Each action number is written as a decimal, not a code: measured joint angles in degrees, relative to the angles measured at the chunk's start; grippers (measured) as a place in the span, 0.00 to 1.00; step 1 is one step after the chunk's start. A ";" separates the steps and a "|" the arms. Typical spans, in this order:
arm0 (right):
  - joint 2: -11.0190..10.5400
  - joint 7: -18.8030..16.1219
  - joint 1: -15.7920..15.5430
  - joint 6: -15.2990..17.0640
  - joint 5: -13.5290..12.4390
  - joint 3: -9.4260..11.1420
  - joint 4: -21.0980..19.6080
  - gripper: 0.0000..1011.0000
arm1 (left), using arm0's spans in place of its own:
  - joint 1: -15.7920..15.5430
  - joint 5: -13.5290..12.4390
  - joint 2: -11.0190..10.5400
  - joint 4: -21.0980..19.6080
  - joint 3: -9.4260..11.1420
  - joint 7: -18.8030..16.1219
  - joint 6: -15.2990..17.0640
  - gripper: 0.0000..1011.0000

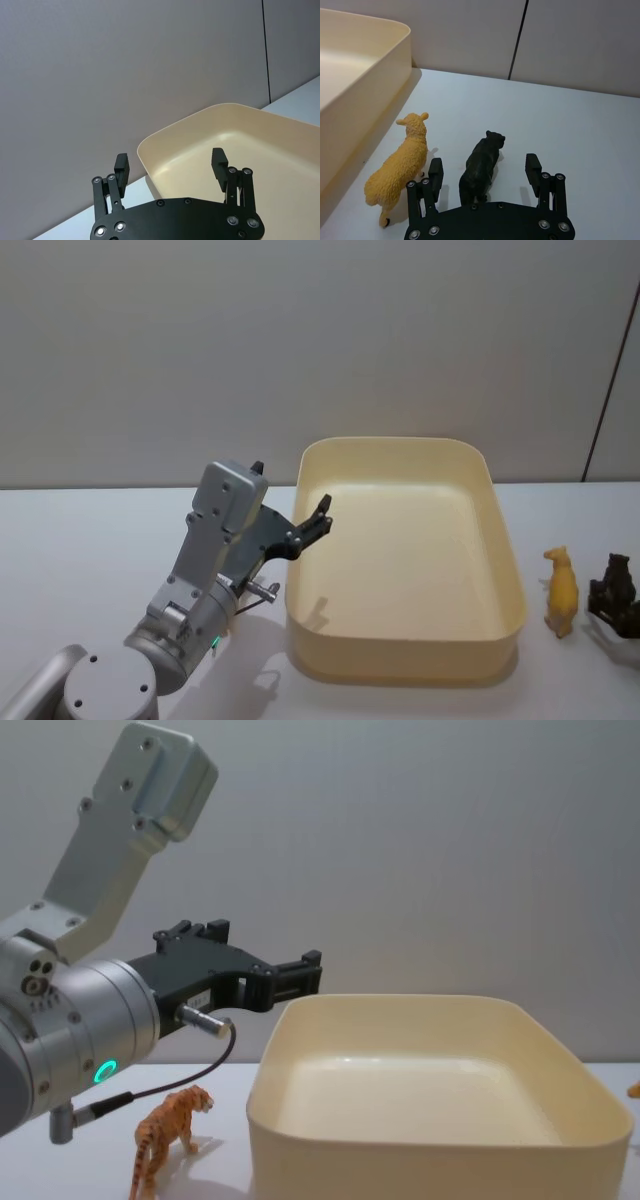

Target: Pick up the toy alternately with two hands and place it into the central storage box.

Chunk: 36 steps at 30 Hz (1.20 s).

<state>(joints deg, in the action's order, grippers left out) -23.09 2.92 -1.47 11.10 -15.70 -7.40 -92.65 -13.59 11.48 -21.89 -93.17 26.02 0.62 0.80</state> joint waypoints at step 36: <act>4.14 -1.26 6.55 -1.09 4.80 -2.34 8.74 0.25 | 0.00 0.00 0.00 0.00 0.00 0.00 0.00 0.99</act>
<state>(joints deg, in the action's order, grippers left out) -18.95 1.66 5.07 10.01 -10.90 -9.75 -83.91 -13.59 11.48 -21.89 -93.18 26.02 0.62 0.80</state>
